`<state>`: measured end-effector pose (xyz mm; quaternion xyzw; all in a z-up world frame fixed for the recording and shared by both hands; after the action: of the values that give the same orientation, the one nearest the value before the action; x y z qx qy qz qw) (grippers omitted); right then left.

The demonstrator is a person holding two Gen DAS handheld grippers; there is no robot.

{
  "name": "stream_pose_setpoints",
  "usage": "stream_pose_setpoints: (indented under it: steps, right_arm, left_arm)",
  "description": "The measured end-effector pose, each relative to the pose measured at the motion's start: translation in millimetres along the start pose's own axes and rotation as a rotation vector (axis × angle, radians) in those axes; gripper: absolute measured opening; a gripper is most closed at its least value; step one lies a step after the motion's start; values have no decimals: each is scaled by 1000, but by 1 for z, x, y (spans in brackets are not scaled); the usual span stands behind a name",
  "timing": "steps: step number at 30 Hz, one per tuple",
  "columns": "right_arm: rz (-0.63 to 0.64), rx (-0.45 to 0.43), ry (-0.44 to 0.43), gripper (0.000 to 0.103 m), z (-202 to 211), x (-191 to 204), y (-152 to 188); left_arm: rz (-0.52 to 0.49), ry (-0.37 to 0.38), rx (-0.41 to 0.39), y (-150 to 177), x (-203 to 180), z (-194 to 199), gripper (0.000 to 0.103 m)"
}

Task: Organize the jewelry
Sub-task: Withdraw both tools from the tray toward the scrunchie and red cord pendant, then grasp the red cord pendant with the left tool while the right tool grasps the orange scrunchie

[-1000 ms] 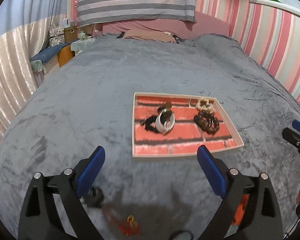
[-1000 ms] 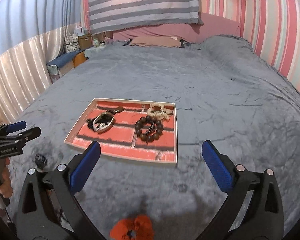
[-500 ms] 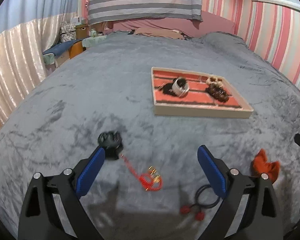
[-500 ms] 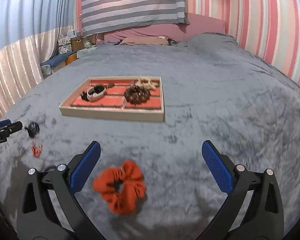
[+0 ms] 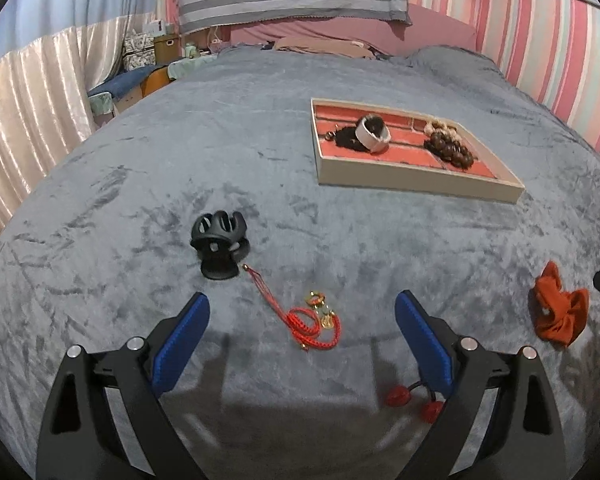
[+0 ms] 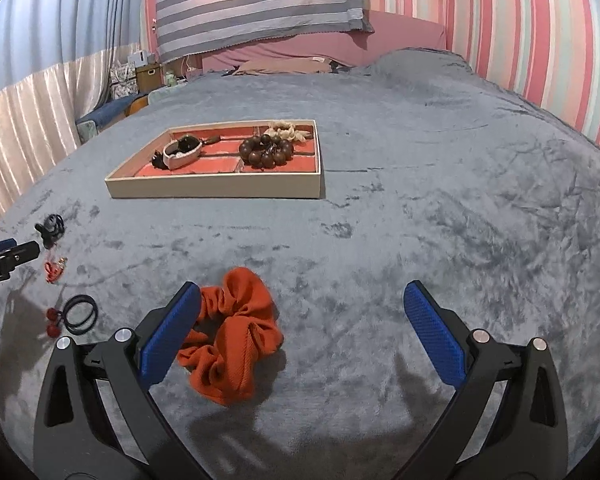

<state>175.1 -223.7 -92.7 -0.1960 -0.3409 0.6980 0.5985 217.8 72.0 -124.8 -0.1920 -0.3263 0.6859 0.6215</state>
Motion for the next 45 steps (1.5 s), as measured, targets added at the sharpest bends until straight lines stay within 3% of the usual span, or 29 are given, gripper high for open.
stream_pose_setpoints:
  steps: [9, 13, 22, 24, 28, 32, 42, 45]
  right_arm:
    - [-17, 44, 37, 99, -19, -5, 16]
    - [4, 57, 58, 99, -23, -3, 20]
    - [33, 67, 68, 99, -25, 0, 21]
    - [21, 66, 63, 99, -25, -2, 21]
    - [-1, 85, 49, 98, -29, -5, 24]
    - [-22, 113, 39, 97, -36, -8, 30]
    - [-40, 164, 1, 75, -48, -8, 40]
    - [-51, 172, -24, 70, -50, -7, 41]
  left_arm:
    - [-30, 12, 17, 13, -7, -10, 92]
    - [-33, -20, 23, 16, -4, -22, 92]
    - [15, 23, 61, 17, 0, -38, 90]
    - [15, 26, 68, 17, 0, -41, 81]
    - [6, 23, 75, 17, -2, -45, 74]
    - [-18, 28, 69, 17, -6, -46, 57]
    - [-66, 52, 51, 18, -17, -43, 23]
    - [-77, 56, 47, 18, -20, -41, 19]
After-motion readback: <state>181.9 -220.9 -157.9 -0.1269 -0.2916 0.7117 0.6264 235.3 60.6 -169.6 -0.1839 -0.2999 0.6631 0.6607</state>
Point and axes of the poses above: each gripper's, at about its wrist camera, not at the fingertips, and z roughly against the way its jaws point, x to its left, y to its underside, the point moved 8 cm from there along -z, roughly the way its jaws point, and after that the axes turned 14 degrees about -y, right-handed, at the moved point
